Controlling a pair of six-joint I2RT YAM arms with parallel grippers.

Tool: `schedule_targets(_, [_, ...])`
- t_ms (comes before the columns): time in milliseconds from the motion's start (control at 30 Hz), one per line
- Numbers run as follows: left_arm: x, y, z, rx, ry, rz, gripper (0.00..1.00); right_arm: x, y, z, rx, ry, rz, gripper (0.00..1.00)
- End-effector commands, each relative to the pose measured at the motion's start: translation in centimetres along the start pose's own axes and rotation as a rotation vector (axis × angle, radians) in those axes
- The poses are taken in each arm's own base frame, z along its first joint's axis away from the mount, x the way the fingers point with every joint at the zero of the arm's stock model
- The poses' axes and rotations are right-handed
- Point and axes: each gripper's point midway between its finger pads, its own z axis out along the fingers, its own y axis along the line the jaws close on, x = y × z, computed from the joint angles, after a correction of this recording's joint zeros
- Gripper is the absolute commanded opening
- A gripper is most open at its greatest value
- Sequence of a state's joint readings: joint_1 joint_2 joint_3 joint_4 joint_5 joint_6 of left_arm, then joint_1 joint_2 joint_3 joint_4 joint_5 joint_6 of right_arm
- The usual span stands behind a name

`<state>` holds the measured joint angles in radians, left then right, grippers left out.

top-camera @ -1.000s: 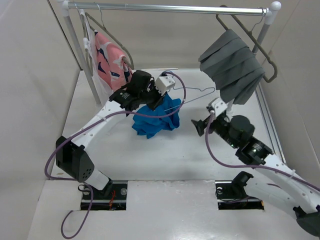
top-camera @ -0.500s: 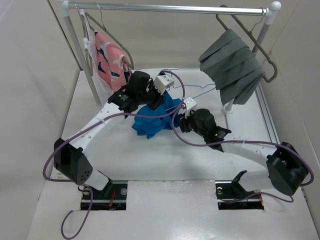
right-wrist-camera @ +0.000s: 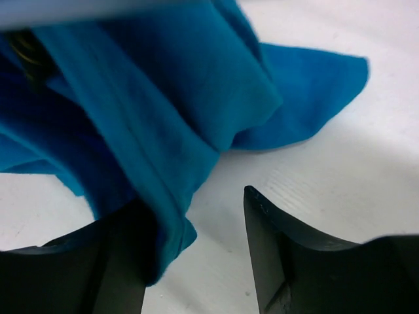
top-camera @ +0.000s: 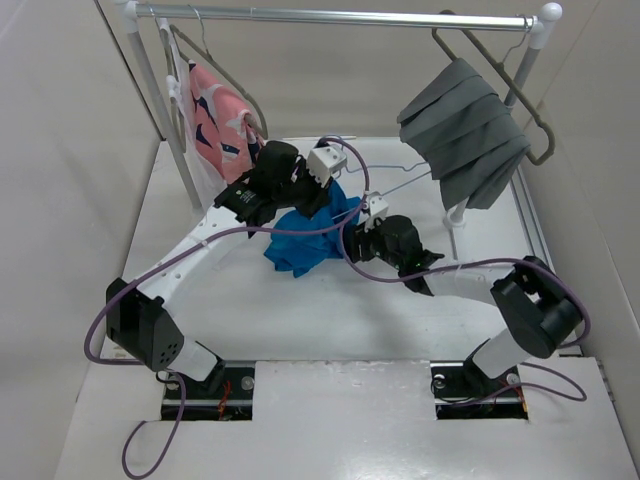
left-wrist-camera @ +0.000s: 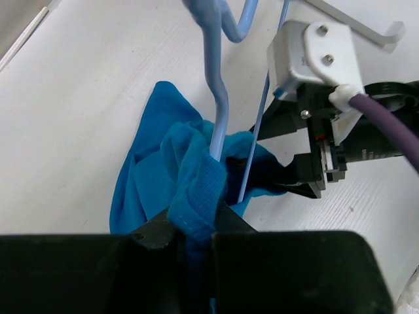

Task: Place the t-shirt on the hanger
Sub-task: Place tshirt on hanger

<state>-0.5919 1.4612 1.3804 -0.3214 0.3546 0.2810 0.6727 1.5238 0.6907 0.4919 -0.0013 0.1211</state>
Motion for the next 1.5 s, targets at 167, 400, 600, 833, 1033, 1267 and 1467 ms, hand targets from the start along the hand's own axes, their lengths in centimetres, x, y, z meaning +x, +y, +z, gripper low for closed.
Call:
schedule_targets(167, [-2.8, 0.5, -1.4, -0.029, -0.105, -0.028, 0.0, -1.2, 1.8, 1.2, -0.108, -0.069, 0.062, 0.17])
schedule_targets(400, [0.2, 3.2, -4.4, -0.008, -0.081, 0.056, 0.0, 3.0, -5.4, -7.8, 0.14, -0.031, 0.205, 0.0])
schedule_targets(600, [6.7, 1.5, -5.7, 0.134, 0.014, 0.442, 0.0, 2.7, -8.6, -14.6, 0.303, -0.035, 0.188, 0.0])
schedule_targets(833, [9.1, 2.3, -6.1, 0.076, 0.054, 0.581, 0.0, 1.5, -11.4, -19.0, 0.439, -0.037, 0.179, 0.0])
schedule_targets(1033, [12.0, 8.6, -5.2, -0.19, 0.258, 0.65, 0.0, -0.9, -12.1, -22.0, 0.491, 0.034, 0.074, 0.0])
schedule_targets(1267, [13.4, 9.5, -4.4, -0.195, 0.329, 0.684, 0.0, -5.8, -12.4, -23.9, 0.495, 0.087, -0.124, 0.0])
schedule_targets(1467, [13.9, 11.3, -4.3, -0.256, 0.439, 0.675, 0.0, -6.9, -12.0, -23.1, 0.398, 0.177, -0.286, 0.0])
